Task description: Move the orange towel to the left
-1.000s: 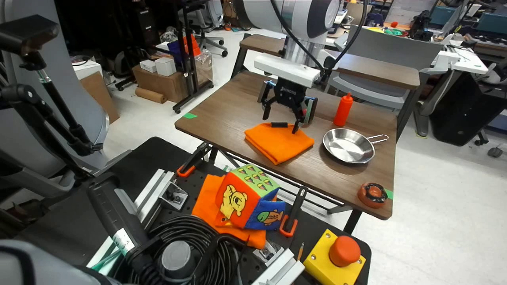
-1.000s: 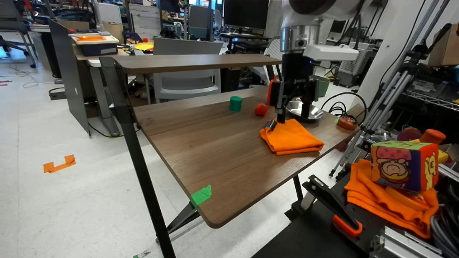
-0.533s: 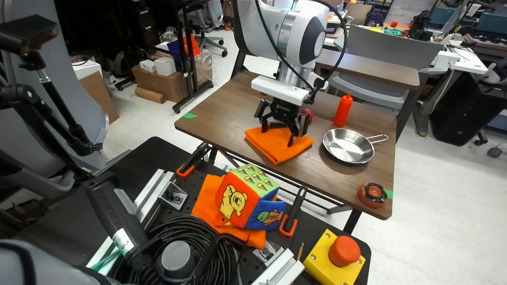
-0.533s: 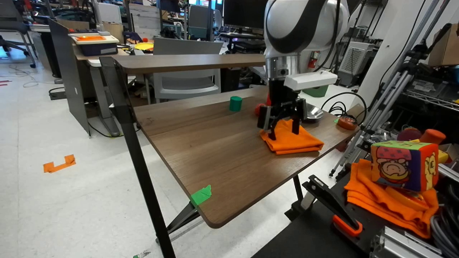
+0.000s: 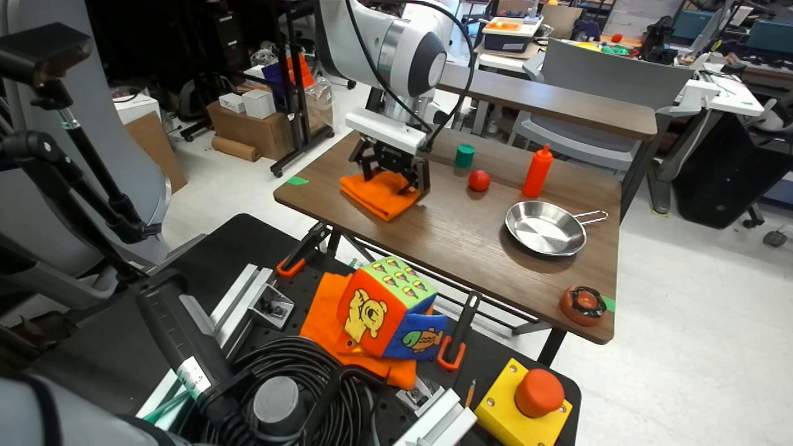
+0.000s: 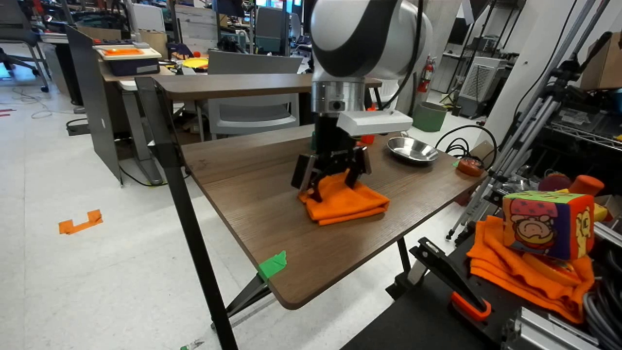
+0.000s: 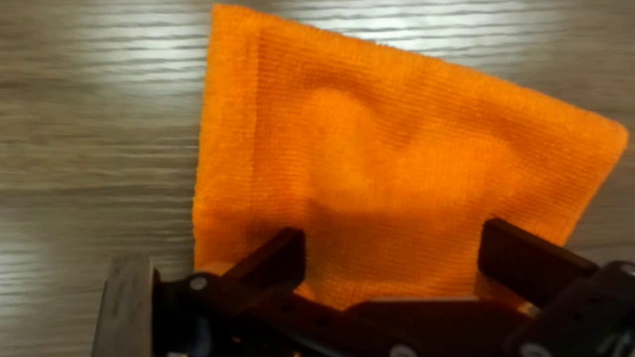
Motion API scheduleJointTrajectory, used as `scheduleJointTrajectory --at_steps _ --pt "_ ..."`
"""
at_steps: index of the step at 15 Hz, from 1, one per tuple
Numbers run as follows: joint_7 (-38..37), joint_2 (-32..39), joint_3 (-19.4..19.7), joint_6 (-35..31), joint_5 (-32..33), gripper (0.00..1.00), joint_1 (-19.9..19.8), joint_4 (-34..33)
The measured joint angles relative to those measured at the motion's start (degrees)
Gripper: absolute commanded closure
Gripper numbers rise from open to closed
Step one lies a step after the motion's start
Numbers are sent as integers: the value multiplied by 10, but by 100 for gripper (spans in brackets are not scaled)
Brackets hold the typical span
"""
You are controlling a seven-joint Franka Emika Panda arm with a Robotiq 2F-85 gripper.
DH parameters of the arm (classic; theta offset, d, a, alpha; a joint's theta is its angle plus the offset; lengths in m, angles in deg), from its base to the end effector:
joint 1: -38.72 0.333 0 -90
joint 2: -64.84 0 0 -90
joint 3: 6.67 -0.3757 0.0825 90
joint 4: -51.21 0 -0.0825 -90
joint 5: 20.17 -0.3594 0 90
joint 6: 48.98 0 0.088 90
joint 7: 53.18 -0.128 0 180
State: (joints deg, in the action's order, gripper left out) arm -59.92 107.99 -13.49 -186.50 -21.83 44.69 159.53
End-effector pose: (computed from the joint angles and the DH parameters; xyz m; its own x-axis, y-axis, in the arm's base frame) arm 0.6021 0.1339 0.1318 0.9664 0.0661 -0.2482 0.0511 -0.9965 -0.0664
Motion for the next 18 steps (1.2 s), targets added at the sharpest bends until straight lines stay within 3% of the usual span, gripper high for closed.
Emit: scheduleJointTrajectory --at_steps 4,8,12,18 --pt "25 0 -47 -46 -22 0 13 0" --pt "42 0 -52 -50 -21 0 24 1" --pt "55 -39 -44 27 -8 0 24 10" --pt "78 -208 -41 124 -9 0 17 64"
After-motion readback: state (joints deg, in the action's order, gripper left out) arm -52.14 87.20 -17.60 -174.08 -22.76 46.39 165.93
